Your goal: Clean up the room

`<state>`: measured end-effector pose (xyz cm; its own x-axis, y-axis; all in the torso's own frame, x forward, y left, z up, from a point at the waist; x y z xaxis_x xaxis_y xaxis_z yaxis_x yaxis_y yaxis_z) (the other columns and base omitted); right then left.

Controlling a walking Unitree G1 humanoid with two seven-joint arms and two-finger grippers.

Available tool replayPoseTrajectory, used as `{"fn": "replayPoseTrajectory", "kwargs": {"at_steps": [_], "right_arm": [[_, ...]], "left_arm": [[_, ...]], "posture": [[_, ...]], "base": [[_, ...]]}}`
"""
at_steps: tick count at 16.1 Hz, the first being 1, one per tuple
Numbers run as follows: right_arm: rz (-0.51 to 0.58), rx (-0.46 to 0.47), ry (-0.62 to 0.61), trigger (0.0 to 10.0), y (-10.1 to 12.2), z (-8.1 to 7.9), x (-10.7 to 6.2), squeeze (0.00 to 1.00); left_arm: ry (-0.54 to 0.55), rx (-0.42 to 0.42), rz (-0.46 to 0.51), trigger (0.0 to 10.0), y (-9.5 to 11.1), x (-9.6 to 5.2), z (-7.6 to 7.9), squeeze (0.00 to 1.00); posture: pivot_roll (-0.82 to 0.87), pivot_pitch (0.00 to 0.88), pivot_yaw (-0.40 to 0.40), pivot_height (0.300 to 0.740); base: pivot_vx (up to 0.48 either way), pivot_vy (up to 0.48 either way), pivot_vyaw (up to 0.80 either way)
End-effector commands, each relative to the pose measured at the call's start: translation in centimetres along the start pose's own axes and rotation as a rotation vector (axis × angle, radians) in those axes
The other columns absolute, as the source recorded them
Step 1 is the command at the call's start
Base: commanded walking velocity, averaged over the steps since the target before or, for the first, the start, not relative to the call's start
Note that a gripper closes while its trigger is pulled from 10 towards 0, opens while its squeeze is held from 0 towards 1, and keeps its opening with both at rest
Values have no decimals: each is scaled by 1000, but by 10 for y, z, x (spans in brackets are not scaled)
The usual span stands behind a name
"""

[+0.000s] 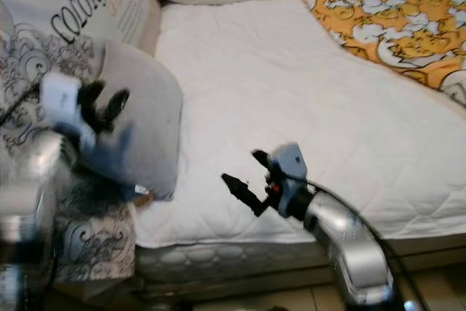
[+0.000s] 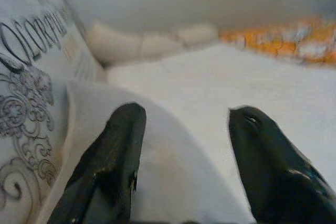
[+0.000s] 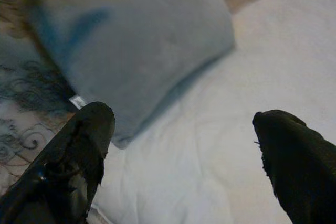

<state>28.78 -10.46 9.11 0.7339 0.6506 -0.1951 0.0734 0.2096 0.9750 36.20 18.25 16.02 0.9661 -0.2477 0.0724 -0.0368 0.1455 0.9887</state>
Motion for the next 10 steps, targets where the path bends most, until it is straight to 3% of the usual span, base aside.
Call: {"fn": "replayPoseTrajectory", "kwargs": {"at_steps": [1,2,5,8,10], "right_arm": [[-3,-7,-120,10000,0,14,1,0],[-11,51,-277,10000,-6,32,-2,0],[-34,119,-439,10000,-14,50,-8,0],[-73,78,-523,10000,-16,59,-7,0],[-132,-26,-588,10000,-23,71,-13,0]], "left_arm": [[-18,-20,8,10000,0,-3,14,1000],[5,-47,-8,10000,-10,-12,21,992],[81,-64,-47,10000,-31,-26,19,976],[202,-23,-130,10000,-59,-48,7,980],[214,-19,-135,10000,-60,-51,8,980]], "posture": [[88,0,29,740],[96,0,17,740],[105,0,3,740],[125,0,-26,740],[135,0,-37,740]], "base": [[0,0,0],[0,-311,0],[0,-316,0],[0,-315,0],[0,-296,0]]}}
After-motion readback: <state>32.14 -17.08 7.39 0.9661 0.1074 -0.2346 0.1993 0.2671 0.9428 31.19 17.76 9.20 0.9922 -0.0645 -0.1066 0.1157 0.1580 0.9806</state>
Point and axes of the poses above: a point about 5 cm out from each wrist's last joint towards the gripper, its own x axis pointing out of the wrist towards the gripper, its own y axis along the axis of the wrist's last joint, z = x × y, the point moved 6 cm from there along x, pointing out of the wrist towards the gripper, and after that the axes turned 13 degrees about -x, right-handed, at the moved point
